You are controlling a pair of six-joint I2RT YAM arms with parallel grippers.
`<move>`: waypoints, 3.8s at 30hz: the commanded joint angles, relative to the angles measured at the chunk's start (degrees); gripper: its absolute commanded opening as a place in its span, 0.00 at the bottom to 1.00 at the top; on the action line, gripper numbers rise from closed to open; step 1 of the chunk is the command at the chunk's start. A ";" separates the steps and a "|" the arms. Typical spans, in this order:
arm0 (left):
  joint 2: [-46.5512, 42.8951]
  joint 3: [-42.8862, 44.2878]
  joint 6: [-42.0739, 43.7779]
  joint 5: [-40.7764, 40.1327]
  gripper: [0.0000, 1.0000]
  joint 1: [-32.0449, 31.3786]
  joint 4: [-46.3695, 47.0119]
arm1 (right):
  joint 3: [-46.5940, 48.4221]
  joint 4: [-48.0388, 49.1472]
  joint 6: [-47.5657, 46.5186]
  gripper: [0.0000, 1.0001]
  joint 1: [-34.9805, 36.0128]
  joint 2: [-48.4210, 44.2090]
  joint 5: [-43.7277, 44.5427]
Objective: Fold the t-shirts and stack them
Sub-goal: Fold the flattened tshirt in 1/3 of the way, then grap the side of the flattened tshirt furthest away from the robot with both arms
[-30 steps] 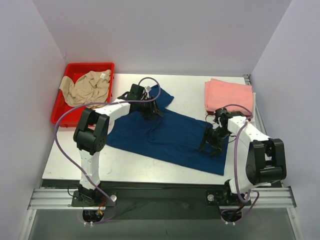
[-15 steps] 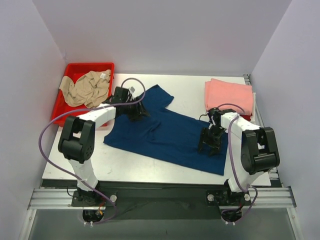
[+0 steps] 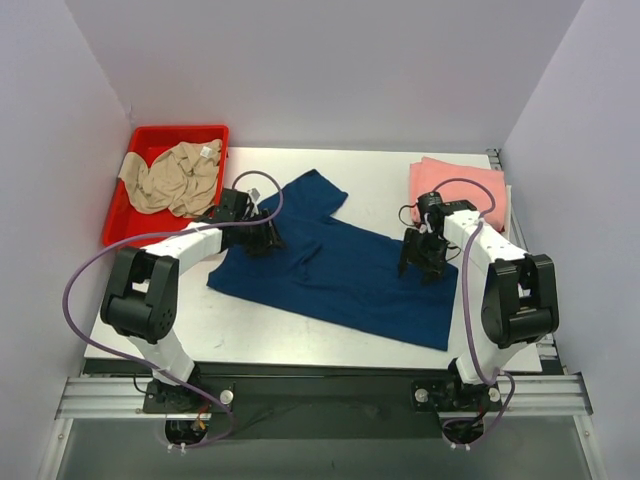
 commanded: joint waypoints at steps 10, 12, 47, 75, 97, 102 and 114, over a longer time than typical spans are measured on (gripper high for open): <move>-5.11 -7.62 4.78 -6.56 0.61 0.80 -0.04 | -8.54 2.55 -1.06 0.54 0.81 0.29 -10.98; -6.60 -9.13 5.75 -7.27 0.61 0.89 -0.74 | -10.39 2.99 -0.79 0.54 0.47 1.34 -10.02; -22.78 -28.13 -2.68 -5.34 0.59 -9.04 -19.64 | -15.40 -2.46 -1.06 0.55 -6.57 3.02 -5.01; -22.34 -1.41 -0.48 -12.11 0.63 -8.61 -18.77 | -2.75 1.05 -7.30 0.42 -14.30 -2.70 3.87; -19.71 0.09 -1.72 -10.53 0.62 -5.36 -14.90 | -5.29 7.91 -7.04 0.36 -15.97 2.93 6.42; -19.44 -0.09 -1.72 -9.91 0.62 -4.92 -14.46 | -7.05 7.65 -6.68 0.36 -15.97 1.79 6.33; -18.91 -0.70 -1.80 -8.94 0.62 -4.04 -13.41 | -6.53 7.65 -6.86 0.31 -16.06 3.28 7.74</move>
